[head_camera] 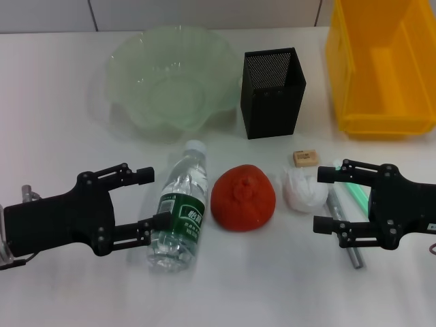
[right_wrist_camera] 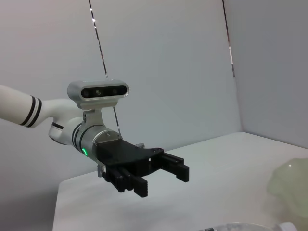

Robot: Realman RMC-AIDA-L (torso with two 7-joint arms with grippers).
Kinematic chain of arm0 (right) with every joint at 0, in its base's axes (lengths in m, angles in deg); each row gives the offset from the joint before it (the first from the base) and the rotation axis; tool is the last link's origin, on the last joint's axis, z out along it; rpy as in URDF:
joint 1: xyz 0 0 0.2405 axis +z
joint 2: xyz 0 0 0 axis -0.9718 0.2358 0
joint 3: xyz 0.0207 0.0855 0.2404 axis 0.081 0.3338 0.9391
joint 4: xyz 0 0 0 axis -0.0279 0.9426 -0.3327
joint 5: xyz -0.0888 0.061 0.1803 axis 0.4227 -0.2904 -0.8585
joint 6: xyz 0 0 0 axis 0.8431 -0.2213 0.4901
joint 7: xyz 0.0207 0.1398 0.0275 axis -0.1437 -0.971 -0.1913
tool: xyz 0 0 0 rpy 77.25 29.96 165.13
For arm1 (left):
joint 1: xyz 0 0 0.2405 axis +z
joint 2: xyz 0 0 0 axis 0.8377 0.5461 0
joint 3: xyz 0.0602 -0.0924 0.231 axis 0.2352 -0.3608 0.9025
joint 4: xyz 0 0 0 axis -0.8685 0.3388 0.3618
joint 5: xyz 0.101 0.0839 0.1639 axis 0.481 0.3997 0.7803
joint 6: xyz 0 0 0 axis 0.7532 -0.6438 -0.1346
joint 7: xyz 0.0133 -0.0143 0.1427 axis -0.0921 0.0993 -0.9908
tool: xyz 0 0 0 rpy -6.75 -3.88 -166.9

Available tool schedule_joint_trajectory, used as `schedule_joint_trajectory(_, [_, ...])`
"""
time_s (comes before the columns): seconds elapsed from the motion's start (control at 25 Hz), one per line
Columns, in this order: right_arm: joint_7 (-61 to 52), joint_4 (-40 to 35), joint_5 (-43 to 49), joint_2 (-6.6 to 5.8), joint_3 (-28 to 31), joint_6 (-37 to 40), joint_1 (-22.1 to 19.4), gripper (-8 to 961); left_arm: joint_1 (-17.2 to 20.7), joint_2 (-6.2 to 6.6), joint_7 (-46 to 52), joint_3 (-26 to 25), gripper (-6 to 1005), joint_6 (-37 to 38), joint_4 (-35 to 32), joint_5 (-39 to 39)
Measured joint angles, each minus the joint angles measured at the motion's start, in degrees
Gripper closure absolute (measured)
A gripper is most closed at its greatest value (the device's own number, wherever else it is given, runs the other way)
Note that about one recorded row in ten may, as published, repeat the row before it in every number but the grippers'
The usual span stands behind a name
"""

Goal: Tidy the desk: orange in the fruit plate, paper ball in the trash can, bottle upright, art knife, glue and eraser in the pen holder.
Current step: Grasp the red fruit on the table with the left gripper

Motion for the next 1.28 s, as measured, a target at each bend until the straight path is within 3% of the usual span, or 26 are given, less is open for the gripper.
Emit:
schedule_joint_trajectory(0.52, [-0.32, -0.11, 0.05, -0.14, 0.06, 0.00, -0.09, 125, -0.34, -0.23, -0.64, 0.00, 234, -0.03, 0.52, 0.00])
schedule_joint_trajectory(0.8, [-0.34, -1.28, -0.04, -0.22, 0.03, 0.89, -2.40, 126, -1.57, -2.40, -2.15, 0.34, 243, -1.83, -1.71, -0.08])
schedule_joint_trajectory(1.08, [-1.01, -6.33, -1.76, -0.24, 2.20, 5.92, -6.44, 126, -8.05, -3.17, -2.17, 2.67, 252, -5.78, -1.48, 2.86])
schedule_joint_trajectory(1.16, [-2.18, -8.15, -2.02, -0.24, 2.61, 6.33, -8.06, 126, -11.40, -3.48, -1.96, 7.86, 254, -10.65, -0.02, 3.11])
schedule_joint_trajectory(1.28, [-2.44, -8.47, -2.03, -0.23, 2.66, 6.25, -8.77, 126, -13.49, -3.55, -1.89, 11.09, 258, -13.86, 1.36, 2.58])
